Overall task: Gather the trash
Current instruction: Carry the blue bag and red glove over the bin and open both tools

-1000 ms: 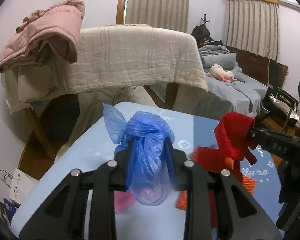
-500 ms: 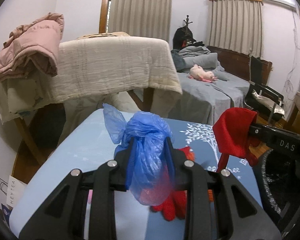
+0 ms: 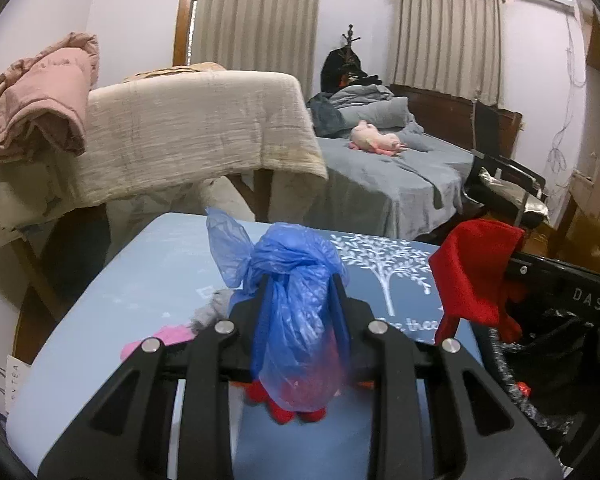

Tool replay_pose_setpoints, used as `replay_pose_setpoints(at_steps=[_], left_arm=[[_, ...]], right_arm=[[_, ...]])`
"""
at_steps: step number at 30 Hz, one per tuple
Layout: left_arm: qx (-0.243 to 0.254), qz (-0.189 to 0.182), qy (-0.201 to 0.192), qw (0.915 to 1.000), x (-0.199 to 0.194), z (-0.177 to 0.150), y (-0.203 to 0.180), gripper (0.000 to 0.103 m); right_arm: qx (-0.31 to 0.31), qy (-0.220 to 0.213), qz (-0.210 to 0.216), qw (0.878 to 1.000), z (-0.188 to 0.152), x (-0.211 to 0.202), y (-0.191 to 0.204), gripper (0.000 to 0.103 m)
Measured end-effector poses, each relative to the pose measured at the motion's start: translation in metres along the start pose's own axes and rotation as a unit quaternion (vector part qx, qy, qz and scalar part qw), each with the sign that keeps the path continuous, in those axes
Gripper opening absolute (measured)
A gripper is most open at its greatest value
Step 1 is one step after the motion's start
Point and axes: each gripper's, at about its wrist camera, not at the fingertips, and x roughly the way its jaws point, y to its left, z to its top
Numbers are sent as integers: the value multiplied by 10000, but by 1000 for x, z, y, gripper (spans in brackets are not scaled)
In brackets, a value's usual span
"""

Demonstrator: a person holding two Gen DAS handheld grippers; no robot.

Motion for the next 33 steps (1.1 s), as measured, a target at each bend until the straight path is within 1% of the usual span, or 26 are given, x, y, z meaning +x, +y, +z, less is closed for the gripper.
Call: replay_pose_setpoints(at_steps=[9, 15, 20, 27, 33], left_arm=[[210, -438, -70, 9988, -10, 0, -50, 27], [413, -915, -59, 9949, -13, -2, -97, 27], [607, -1319, -35, 9894, -14, -6, -138, 27], [740, -1765, 73, 9815, -6, -15, -184, 27], [938, -2156, 158, 9718, 1, -23, -225, 27]], right_arm=[[68, -194, -484, 9986, -10, -55, -36, 6], [260, -280, -851, 9956, -21, -87, -68, 6], [395, -321, -1151, 9920, -32, -113, -95, 6], [585, -351, -1523, 9860, -46, -144, -128, 6], [800, -350, -1846, 9789, -60, -165, -155, 6]])
